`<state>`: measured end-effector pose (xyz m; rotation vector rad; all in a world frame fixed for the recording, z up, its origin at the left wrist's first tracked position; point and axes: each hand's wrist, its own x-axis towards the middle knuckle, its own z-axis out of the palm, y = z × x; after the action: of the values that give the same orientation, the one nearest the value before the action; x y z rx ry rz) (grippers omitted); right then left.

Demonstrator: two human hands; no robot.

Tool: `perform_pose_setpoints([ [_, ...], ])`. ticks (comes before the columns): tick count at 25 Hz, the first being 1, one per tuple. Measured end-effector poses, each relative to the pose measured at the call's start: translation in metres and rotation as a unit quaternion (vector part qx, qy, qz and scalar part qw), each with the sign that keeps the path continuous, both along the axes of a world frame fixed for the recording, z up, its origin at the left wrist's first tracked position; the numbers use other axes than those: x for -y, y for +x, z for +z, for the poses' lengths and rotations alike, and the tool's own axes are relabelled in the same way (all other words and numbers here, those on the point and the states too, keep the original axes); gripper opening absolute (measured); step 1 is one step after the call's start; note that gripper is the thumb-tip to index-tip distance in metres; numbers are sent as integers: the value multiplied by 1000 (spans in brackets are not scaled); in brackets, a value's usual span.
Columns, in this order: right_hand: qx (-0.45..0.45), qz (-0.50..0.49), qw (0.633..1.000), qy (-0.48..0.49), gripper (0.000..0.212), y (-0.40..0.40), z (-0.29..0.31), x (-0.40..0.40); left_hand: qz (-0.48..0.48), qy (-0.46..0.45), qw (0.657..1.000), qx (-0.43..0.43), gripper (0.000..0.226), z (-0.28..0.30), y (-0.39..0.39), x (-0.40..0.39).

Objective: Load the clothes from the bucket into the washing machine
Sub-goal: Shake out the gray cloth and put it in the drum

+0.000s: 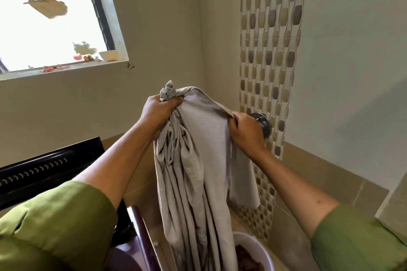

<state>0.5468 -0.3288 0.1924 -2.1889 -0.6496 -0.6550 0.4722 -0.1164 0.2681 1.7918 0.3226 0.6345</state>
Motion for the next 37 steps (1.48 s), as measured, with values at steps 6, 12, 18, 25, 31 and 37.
perform_pose_setpoints([
  [6, -33, -103, 961, -255, 14, 7, -38, 17, -10, -10, 999, 33, 20, 13, -2, 7],
  [12, -186, -269, 930, -167, 23, 31, -57, 81, 65, -69, 991, 95, 13, 21, -9, -37],
  [18, -264, -191, 902, 282, 27, 35, 52, 46, 55, -182, 970, 153, 9, 5, 0, -18],
  [25, -147, 290, 919, 225, 35, -47, 117, -63, -205, -162, 954, 144, 33, -8, 7, 62],
  [31, -245, 415, 848, 220, 87, -47, 26, -39, -160, -206, 945, 195, 14, 23, -8, 55],
  [37, -376, 397, 833, 78, 63, -111, -98, -104, -172, -368, 872, 272, 35, 73, 1, 62],
])
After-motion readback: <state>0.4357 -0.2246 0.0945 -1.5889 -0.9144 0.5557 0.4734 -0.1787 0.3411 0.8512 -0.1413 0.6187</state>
